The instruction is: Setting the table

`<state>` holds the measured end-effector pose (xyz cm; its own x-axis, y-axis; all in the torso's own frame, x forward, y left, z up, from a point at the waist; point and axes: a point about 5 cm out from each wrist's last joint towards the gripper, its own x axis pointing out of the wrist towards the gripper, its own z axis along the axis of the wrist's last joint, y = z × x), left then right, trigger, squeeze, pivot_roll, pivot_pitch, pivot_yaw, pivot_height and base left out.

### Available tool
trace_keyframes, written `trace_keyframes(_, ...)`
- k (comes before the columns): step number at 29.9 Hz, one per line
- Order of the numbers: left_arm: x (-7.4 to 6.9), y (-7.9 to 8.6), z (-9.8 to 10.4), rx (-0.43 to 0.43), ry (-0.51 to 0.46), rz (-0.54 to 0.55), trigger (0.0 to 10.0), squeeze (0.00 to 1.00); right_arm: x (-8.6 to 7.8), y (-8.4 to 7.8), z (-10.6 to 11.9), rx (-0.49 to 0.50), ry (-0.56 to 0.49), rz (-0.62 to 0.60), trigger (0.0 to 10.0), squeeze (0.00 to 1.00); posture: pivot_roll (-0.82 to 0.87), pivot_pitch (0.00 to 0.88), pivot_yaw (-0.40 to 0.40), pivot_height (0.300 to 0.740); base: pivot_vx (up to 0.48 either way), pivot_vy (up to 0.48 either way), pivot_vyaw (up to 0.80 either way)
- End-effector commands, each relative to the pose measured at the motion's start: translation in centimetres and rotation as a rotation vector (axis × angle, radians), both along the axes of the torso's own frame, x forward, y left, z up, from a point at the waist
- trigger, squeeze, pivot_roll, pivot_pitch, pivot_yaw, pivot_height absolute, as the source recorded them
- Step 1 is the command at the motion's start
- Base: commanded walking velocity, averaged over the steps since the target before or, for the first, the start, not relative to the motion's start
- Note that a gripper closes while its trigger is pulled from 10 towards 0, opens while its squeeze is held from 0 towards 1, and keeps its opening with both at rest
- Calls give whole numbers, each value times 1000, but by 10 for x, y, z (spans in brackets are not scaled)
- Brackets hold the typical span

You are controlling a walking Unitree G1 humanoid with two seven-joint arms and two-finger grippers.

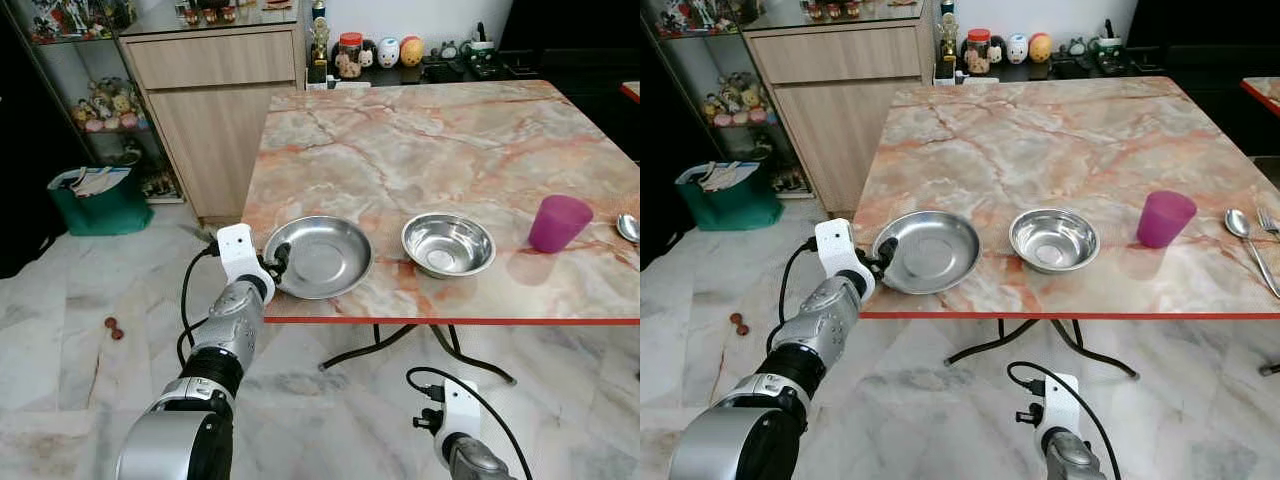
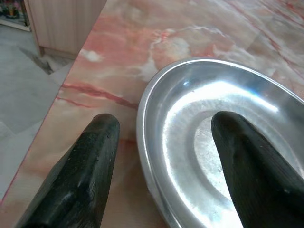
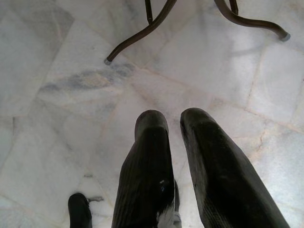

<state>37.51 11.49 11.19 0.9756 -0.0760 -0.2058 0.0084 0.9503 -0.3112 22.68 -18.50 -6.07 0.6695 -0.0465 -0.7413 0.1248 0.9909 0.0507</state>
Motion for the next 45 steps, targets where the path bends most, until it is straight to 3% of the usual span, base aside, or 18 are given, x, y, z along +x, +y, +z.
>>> trace_keyframes(1, 1, 5, -1, 13, 17, 13, 10000, 0, -2, 2, -1, 16, 10, -10, 10000, 0, -52, 0, 71, 740, 0, 0, 0)
trace_keyframes(16, 0, 1, -8, -29, 68, 27, 10000, 0, -2, 1, -1, 9, 11, 1, 10000, 0, -59, 0, 70, 740, 0, 0, 0)
trace_keyframes(32, -3, -5, -17, 25, 132, -36, 10000, 0, -1, 2, -1, 13, 11, 2, 10000, 0, -56, 0, 73, 740, 0, 0, 0)
trace_keyframes(34, -3, -6, -17, 28, 134, -38, 9451, 0, -1, 2, -1, 14, 12, 2, 10000, 0, -55, 0, 73, 740, 0, 0, 0)
trace_keyframes(35, -3, -6, -17, 32, 135, -40, 7020, 0, -1, 2, -1, 14, 12, 3, 10000, 0, -55, 0, 73, 740, 0, 0, 0)
trace_keyframes(36, -3, -6, -17, 34, 136, -41, 7020, 0, -1, 2, -1, 14, 12, 3, 10000, 0, -55, 0, 73, 740, 0, 0, 0)
trace_keyframes(37, -3, -6, -17, 36, 136, -43, 2667, 0, -1, 2, -1, 15, 13, 3, 10000, 0, -55, 0, 73, 740, 0, 0, 0)
trace_keyframes(38, -4, -6, -17, 40, 138, -46, 235, 0, -1, 2, -1, 15, 13, 4, 10000, 0, -55, 0, 73, 740, 0, 0, 0)
trace_keyframes(45, -4, -7, -18, 62, 138, -53, 0, 0, -2, 3, -2, 17, 15, 6, 10000, 0, -53, 0, 75, 740, 0, 0, 0)
